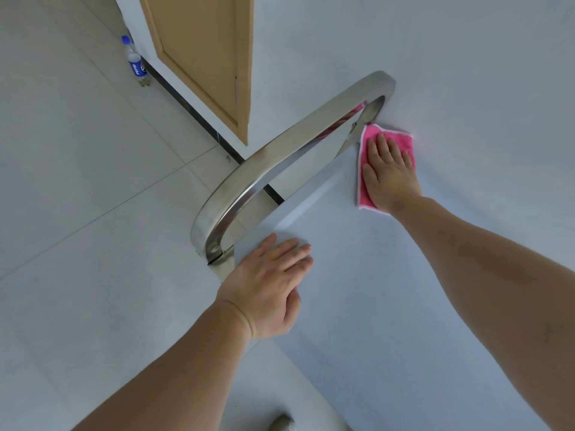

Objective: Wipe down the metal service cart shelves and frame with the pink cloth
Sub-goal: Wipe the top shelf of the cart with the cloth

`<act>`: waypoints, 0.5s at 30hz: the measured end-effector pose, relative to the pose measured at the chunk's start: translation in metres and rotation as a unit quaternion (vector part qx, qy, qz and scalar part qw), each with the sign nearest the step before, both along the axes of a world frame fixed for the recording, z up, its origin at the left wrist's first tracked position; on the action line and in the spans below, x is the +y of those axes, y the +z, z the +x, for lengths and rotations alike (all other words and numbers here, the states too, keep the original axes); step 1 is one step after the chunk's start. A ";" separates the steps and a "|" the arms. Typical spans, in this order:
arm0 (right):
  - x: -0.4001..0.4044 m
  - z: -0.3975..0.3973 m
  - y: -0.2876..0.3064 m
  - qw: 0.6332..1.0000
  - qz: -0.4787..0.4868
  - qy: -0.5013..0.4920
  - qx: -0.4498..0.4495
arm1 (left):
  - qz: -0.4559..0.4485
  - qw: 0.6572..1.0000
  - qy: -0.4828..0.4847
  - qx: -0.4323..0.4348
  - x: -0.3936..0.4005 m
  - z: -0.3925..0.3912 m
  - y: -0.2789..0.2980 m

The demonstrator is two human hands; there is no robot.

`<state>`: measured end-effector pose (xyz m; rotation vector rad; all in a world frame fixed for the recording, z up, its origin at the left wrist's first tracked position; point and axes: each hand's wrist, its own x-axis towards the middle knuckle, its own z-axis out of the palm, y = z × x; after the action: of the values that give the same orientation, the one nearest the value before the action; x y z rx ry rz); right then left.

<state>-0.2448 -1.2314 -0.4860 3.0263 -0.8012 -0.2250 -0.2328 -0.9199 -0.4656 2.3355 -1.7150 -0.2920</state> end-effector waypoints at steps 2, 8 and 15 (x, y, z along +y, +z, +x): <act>0.005 -0.002 0.001 1.000 0.006 0.012 0.003 | 0.002 1.000 -0.001 -0.001 0.000 0.000 0.000; 0.051 -0.007 0.002 0.997 0.028 0.068 0.002 | -0.005 1.000 -0.008 0.004 0.001 0.000 0.000; 0.131 -0.038 0.002 0.989 0.037 0.141 -0.006 | -0.056 0.998 -0.023 0.002 0.004 0.000 -0.001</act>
<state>-0.2831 -1.1008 -0.4845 3.1632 -0.3633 -0.2380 -0.2324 -0.9163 -0.4662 2.2176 -1.7390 -0.2023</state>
